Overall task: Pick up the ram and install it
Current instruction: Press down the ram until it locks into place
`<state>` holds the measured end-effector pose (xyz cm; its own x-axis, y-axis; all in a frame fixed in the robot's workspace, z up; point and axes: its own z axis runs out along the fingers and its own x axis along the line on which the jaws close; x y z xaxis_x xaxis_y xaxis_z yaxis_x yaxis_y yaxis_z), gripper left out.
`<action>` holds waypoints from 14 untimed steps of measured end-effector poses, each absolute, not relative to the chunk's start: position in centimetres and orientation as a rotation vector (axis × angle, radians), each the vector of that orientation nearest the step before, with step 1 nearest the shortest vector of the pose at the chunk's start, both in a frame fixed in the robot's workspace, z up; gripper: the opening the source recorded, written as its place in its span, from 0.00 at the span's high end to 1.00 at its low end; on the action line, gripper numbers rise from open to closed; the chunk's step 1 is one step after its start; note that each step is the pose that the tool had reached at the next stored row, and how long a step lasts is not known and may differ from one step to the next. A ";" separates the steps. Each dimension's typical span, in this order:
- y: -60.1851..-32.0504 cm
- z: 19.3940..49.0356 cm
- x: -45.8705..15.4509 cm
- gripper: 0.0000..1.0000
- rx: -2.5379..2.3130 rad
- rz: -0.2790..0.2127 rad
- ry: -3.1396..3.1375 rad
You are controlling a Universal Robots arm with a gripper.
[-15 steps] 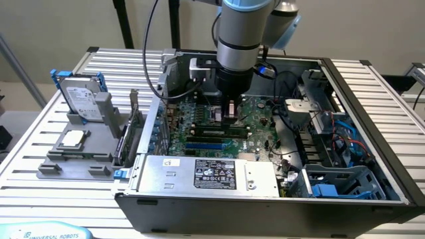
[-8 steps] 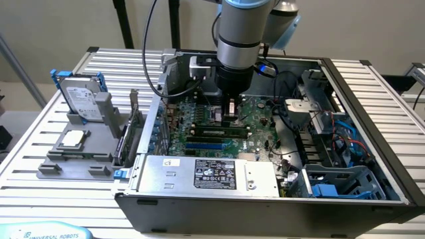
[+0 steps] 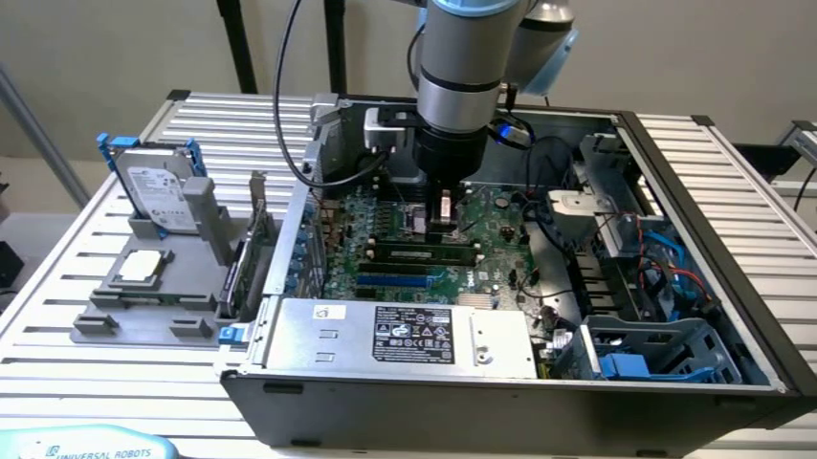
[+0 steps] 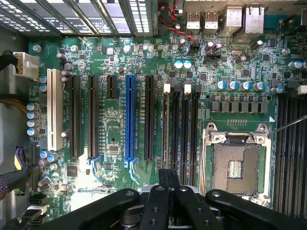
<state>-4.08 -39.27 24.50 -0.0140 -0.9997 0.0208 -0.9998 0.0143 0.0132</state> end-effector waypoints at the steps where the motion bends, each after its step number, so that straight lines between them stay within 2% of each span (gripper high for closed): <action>1: -39.3 24.5 -4.1 0.89 2.189 0.008 -2.220; 14: -39.3 23.6 -4.3 0.89 2.188 0.008 -2.221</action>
<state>-4.29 -39.25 23.61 -0.0150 -0.9997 0.0209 -0.9998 0.0152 0.0131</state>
